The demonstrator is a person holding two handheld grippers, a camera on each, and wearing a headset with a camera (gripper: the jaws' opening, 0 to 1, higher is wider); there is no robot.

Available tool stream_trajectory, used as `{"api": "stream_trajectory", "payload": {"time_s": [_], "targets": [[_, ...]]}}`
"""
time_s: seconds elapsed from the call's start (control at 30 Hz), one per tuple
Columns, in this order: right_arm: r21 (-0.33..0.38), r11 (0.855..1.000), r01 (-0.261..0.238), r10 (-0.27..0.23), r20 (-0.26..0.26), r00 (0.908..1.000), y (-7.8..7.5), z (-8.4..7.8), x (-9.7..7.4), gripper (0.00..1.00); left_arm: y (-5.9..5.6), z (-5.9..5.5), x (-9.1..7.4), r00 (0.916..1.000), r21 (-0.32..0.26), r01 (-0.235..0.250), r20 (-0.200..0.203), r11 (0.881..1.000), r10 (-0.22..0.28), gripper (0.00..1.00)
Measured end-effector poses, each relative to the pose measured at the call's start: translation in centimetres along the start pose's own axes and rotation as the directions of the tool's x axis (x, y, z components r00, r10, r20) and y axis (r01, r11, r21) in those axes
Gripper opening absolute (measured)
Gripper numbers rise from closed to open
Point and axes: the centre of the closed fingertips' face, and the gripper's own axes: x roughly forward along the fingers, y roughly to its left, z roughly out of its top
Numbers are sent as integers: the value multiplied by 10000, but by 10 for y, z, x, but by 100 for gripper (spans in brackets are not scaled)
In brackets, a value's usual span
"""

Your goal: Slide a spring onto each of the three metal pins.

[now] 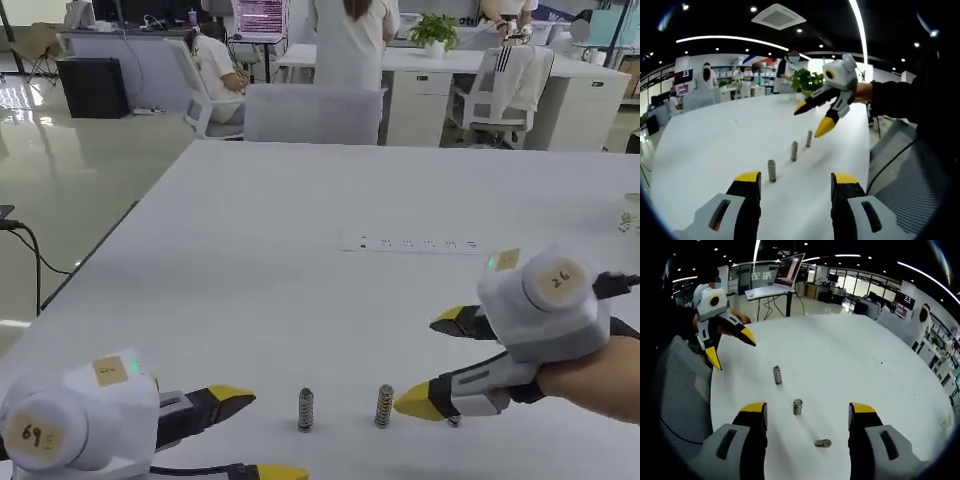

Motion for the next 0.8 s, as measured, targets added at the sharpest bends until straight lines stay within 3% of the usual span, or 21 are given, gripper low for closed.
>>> {"api": "stream_trajectory", "payload": {"time_s": [0.33,0.8], "targets": [[488,9981,383,-400,344,9986,-4,-21,-19,67,-1,0,-1,9999,-73,-167,43,9998,167,51],[962,9950,276,-365,922,9951,11,-49,-30,71,-3,-7,-1,9994,-222,-346,31,9992,347,52]]}}
